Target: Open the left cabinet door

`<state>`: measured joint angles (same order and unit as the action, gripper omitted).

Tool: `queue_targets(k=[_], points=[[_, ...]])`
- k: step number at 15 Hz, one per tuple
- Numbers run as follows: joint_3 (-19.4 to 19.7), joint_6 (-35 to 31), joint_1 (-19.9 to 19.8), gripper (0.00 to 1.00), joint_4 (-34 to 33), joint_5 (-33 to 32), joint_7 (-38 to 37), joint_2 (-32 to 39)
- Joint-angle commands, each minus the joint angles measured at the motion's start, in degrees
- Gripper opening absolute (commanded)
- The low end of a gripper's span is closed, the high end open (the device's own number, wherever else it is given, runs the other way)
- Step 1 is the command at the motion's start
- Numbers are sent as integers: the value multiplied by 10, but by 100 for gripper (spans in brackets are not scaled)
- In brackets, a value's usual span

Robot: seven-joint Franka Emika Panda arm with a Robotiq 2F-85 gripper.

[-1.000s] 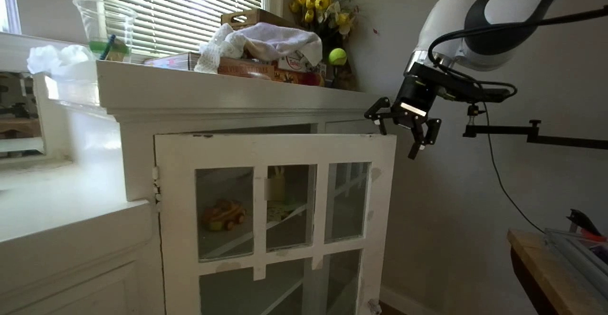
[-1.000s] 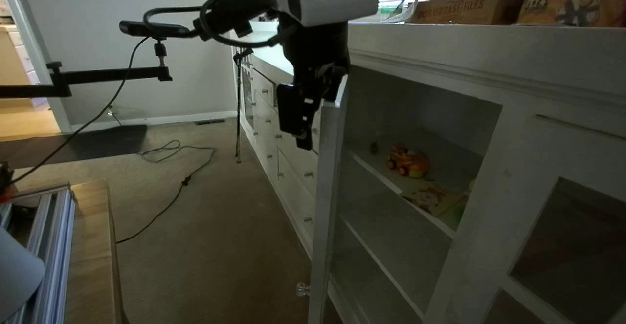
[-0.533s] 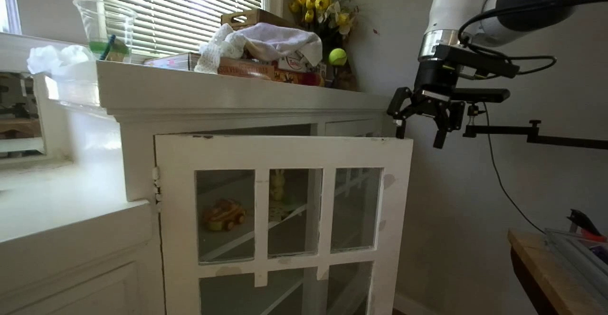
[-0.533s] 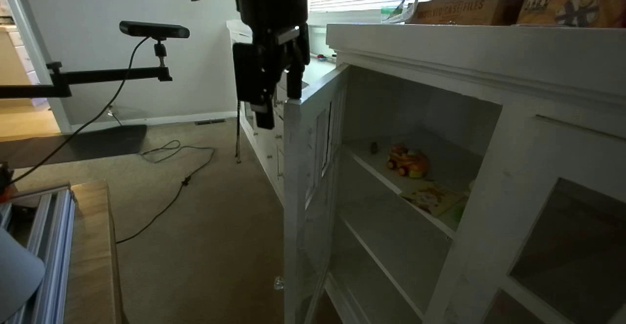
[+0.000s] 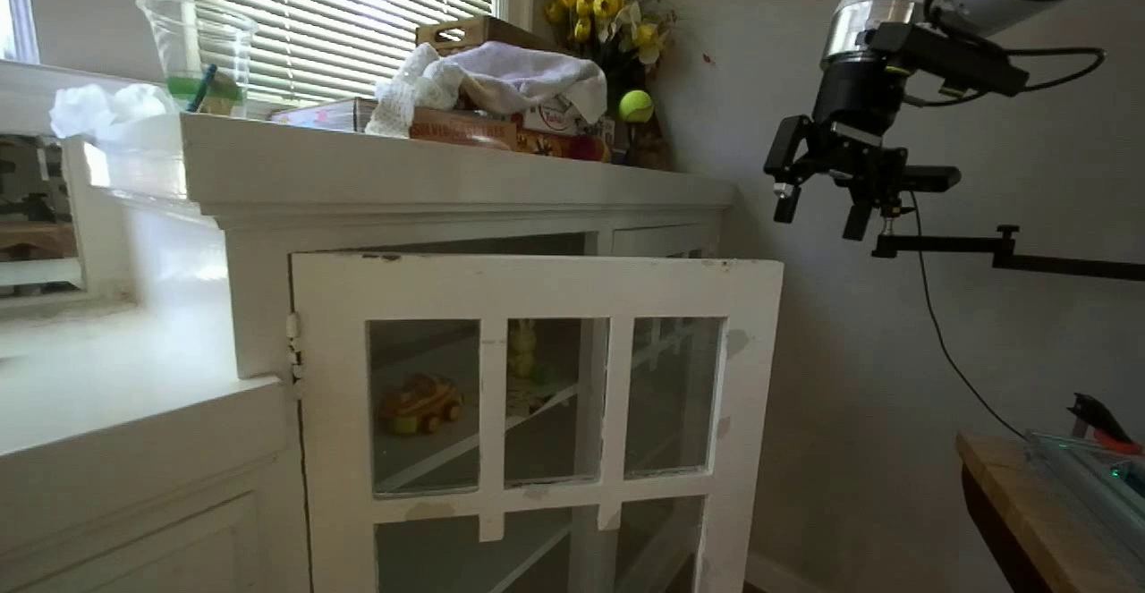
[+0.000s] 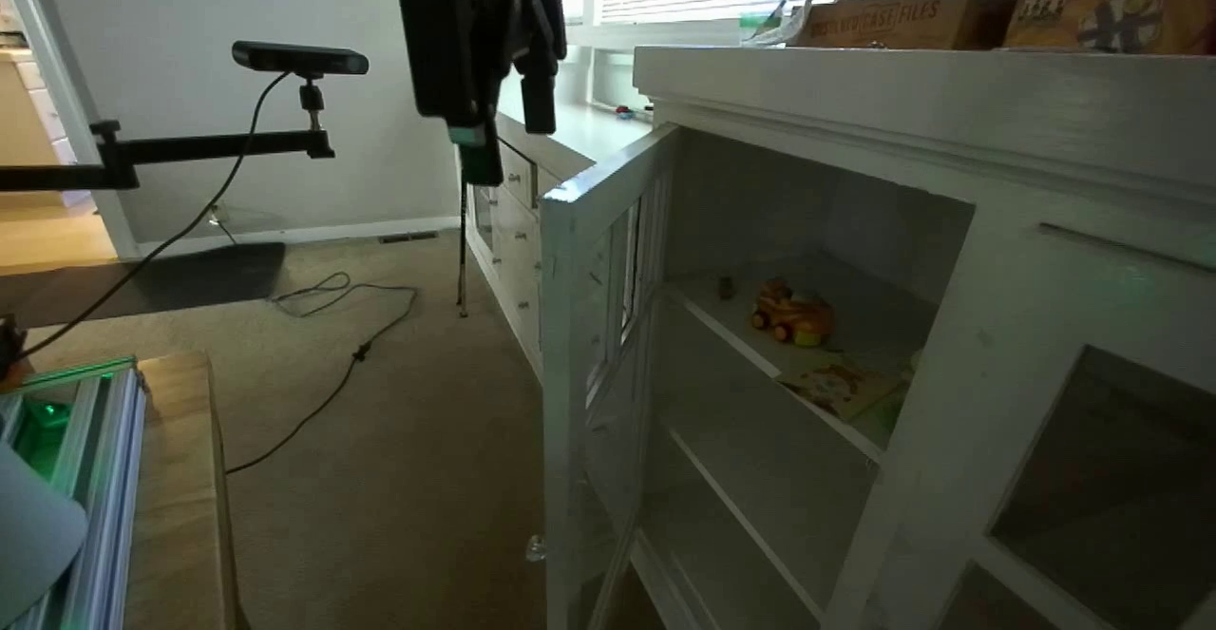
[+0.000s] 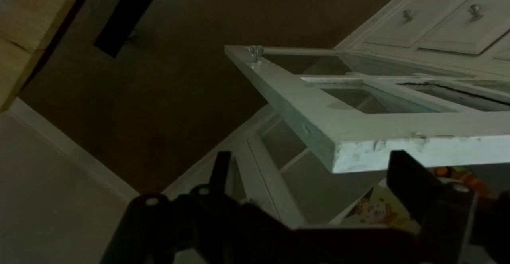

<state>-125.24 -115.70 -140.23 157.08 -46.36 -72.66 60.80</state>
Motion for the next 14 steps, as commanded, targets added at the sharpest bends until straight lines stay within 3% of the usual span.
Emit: queue_targets(k=[1, 4, 9, 14], points=[[16, -45, 0, 100, 4, -67, -13, 26], [51, -124, 8, 100, -15, -98, 0, -19], [152, -262, 88, 100, -80, -137, 15, -107], [262, -338, 211, 100, -156, -53, 71, -177]])
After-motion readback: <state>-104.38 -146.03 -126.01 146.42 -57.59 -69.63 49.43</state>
